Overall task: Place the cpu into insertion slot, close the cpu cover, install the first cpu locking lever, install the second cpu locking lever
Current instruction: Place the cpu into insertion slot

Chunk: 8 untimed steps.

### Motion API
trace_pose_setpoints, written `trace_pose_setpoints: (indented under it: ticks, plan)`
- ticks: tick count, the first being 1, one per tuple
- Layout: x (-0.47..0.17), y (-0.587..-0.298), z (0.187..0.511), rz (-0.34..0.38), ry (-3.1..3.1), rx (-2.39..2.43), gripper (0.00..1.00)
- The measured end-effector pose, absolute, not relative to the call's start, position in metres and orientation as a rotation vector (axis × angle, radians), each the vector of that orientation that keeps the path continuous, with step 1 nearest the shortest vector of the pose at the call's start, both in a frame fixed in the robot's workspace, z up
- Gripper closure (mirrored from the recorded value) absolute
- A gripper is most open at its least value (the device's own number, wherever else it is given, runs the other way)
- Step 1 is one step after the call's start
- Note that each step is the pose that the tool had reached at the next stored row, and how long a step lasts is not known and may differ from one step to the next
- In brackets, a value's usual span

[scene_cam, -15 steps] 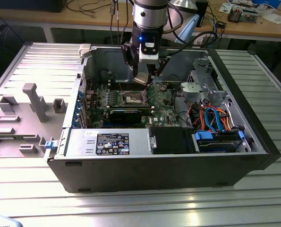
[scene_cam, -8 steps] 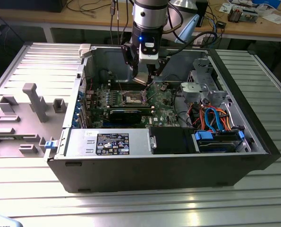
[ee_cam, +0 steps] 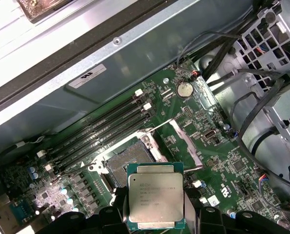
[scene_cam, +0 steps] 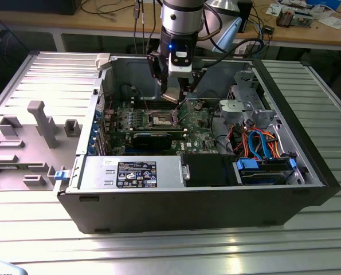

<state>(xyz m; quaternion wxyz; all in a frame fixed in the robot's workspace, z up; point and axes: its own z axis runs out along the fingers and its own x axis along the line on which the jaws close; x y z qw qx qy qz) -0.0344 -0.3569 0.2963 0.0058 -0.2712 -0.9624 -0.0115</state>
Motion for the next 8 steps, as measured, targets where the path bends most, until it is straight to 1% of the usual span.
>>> trace_pose_setpoints:
  ticks: [8]
  plan:
    - [-0.0344, -0.3569, 0.2963, -0.036, -3.011, -0.855, 0.45]
